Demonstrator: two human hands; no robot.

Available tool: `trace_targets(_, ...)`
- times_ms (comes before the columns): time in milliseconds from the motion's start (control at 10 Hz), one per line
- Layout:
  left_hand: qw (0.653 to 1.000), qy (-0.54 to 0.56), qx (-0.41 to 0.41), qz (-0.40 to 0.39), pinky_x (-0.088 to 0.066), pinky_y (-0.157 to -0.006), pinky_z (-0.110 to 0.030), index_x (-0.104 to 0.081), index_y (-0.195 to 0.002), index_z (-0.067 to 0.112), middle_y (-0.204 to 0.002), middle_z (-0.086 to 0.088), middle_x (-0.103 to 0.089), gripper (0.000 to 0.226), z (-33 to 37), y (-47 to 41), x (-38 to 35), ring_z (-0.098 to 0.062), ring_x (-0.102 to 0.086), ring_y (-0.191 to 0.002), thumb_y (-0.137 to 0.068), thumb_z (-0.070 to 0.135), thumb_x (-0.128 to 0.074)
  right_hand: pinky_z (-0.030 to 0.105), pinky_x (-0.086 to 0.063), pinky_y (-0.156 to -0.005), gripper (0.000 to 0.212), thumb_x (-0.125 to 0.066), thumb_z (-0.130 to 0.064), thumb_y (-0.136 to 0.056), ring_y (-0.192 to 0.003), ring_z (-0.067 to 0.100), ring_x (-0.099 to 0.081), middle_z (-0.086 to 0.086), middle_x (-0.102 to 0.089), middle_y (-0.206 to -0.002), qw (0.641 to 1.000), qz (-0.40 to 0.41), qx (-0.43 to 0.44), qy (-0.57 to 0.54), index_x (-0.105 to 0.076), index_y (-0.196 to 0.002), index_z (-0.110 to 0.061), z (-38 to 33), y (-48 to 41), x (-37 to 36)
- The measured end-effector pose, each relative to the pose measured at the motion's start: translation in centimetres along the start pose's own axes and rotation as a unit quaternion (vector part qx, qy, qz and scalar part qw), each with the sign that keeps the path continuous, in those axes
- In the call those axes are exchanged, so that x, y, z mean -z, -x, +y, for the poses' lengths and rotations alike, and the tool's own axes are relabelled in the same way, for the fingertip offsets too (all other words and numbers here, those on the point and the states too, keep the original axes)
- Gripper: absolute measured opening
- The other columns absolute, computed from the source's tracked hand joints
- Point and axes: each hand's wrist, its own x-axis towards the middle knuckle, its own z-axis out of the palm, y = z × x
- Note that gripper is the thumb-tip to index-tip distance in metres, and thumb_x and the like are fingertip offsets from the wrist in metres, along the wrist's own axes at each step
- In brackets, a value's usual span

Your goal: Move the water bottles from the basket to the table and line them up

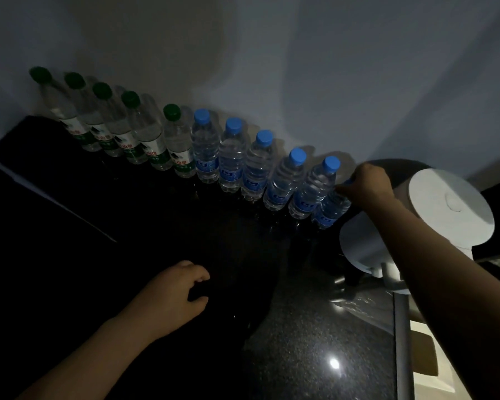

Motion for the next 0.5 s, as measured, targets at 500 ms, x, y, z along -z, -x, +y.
trace_targets(500,0.999,0.033,-0.003,0.042,-0.047,-0.089,-0.019,-0.058,-0.116,0.030,-0.110,0.014,-0.051,0.035,-0.1,-0.6,1.8,0.000,-0.053,-0.099,-0.082,0.027,-0.068,0.042,-0.045,-0.080,0.047,-0.067,-0.022,-0.084,-0.104,0.043,-0.056,0.030,-0.057,-0.115,0.996,0.076,-0.003,-0.041,-0.051,-0.116,0.008,0.2,2.8,-0.4)
